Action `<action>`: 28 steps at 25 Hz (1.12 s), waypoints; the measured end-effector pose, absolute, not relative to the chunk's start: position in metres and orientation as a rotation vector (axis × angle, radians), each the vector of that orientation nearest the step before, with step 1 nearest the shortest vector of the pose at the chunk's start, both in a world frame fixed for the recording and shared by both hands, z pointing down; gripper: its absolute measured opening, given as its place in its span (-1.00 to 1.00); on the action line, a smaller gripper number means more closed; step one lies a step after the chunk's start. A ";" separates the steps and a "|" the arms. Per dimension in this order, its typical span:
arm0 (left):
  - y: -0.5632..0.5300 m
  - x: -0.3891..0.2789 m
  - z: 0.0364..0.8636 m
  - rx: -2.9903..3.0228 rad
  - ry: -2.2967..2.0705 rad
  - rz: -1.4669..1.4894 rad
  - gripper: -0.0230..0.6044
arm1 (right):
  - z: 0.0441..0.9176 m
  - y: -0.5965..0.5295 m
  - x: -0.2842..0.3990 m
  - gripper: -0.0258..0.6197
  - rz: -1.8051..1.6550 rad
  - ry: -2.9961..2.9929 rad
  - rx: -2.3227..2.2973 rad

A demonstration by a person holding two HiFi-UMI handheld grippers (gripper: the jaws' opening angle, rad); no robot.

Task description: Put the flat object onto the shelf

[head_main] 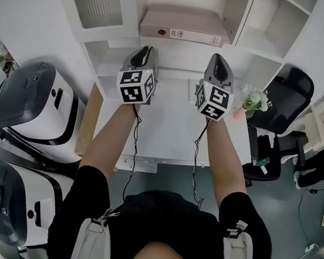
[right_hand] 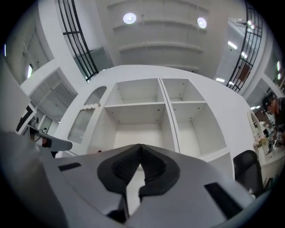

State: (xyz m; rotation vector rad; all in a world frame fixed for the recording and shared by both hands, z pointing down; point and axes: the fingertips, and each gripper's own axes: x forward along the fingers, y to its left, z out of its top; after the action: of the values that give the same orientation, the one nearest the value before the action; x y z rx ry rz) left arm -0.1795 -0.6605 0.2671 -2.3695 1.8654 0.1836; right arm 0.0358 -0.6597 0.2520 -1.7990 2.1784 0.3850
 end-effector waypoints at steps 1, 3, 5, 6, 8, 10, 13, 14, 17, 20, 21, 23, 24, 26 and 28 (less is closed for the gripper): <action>-0.651 -0.179 0.273 -2.369 1.865 0.188 -0.82 | 0.256 -0.651 0.032 -0.92 0.384 2.193 -1.775; -0.628 -0.181 0.288 -2.344 1.870 0.166 -0.87 | 0.269 -0.632 0.024 -0.92 0.374 2.224 -1.737; -0.605 -0.183 0.309 -2.322 1.887 0.133 -0.87 | 0.291 -0.615 0.019 -0.92 0.360 2.257 -1.731; -0.594 -0.185 0.322 -2.325 1.904 0.128 -0.87 | 0.305 -0.608 0.017 -0.92 0.346 2.277 -1.737; -0.572 -0.188 0.349 -2.351 1.938 0.138 -0.87 | 0.337 -0.592 0.014 -0.92 0.307 2.321 -1.747; -0.551 -0.184 0.374 -2.368 1.945 0.127 -0.87 | 0.367 -0.574 0.014 -0.92 0.261 2.355 -1.751; -0.526 -0.172 0.397 -2.358 1.922 0.067 -0.87 | 0.398 -0.555 0.019 -0.92 0.192 2.376 -1.756; -0.520 -0.169 0.401 -2.357 1.914 0.053 -0.87 | 0.404 -0.550 0.021 -0.92 0.172 2.381 -1.756; -0.506 -0.161 0.411 -2.399 1.911 0.044 -0.87 | 0.413 -0.535 0.021 -0.92 0.147 2.403 -1.735; -0.494 -0.156 0.414 -2.462 1.907 0.061 -0.87 | 0.412 -0.520 0.020 -0.92 0.159 2.409 -1.717; -0.491 -0.155 0.413 -2.474 1.909 0.068 -0.87 | 0.411 -0.516 0.020 -0.92 0.161 2.407 -1.716; -0.485 -0.154 0.413 -2.474 1.912 0.061 -0.87 | 0.410 -0.508 0.021 -0.92 0.175 2.406 -1.719; -0.482 -0.154 0.414 -2.460 1.912 0.044 -0.87 | 0.410 -0.504 0.020 -0.92 0.184 2.408 -1.722; -0.478 -0.155 0.418 -2.425 1.920 0.002 -0.87 | 0.411 -0.500 0.018 -0.92 0.189 2.413 -1.725; -0.475 -0.156 0.424 -2.422 1.932 -0.013 -0.87 | 0.413 -0.497 0.015 -0.92 0.182 2.419 -1.723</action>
State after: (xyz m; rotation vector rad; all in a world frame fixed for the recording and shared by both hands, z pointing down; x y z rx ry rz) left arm -0.1563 -0.4752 0.4239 -2.4219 1.9318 -0.0129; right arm 0.0154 -0.4971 0.4132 -1.7233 2.4185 0.1816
